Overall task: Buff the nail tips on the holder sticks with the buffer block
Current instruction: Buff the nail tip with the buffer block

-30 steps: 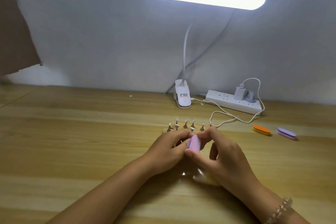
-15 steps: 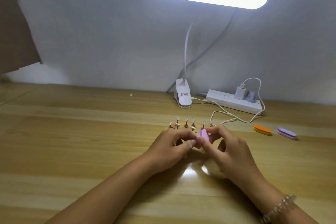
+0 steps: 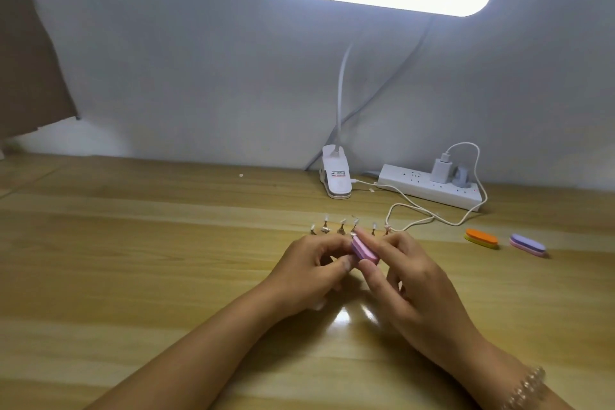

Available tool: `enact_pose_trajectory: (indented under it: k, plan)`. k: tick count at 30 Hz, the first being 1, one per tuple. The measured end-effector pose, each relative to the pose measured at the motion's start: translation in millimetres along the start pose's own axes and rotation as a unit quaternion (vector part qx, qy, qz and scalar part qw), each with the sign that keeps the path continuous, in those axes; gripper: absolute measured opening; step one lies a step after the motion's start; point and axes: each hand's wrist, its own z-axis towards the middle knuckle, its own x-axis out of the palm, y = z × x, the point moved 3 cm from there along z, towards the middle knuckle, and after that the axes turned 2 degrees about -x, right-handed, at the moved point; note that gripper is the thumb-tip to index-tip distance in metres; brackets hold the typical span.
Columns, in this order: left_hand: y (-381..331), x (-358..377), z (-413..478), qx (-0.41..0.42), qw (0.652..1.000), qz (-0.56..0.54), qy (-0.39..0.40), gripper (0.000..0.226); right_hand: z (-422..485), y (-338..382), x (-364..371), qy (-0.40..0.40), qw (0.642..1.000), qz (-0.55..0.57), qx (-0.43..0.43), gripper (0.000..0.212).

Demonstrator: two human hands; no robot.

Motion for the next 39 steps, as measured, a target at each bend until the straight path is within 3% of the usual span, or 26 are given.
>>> enact_pose_trajectory:
  k: [4,9,13,22,28,35,39]
  plan:
    - [2,-2,1,-0.012,1.000,-0.024,-0.012,0.015,2,-6,1,-0.001,1.000,-0.008,0.015,0.034]
    - [1,-4,0,-0.009,0.999,-0.030,-0.010,0.020,-2,5,0,-0.017,0.998,-0.054,-0.028,0.048]
    - [3,-4,1,-0.015,0.999,-0.025,-0.012,0.019,-1,7,0,-0.018,0.997,-0.059,-0.048,0.047]
    - [2,-2,0,-0.002,0.999,0.033,-0.027,0.015,-1,0,-2,-0.054,0.998,-0.035,-0.019,0.039]
    - [-4,-2,-1,0.029,0.996,0.076,-0.038,0.014,-4,-2,3,-0.020,0.998,-0.052,-0.020,0.036]
    - [-1,-1,-2,0.019,0.992,0.119,-0.041,0.015,-2,2,3,-0.038,0.997,-0.047,-0.040,0.036]
    - [-2,-7,-1,0.016,0.996,0.050,-0.074,0.013,-5,-6,4,0.008,0.999,-0.049,-0.022,0.035]
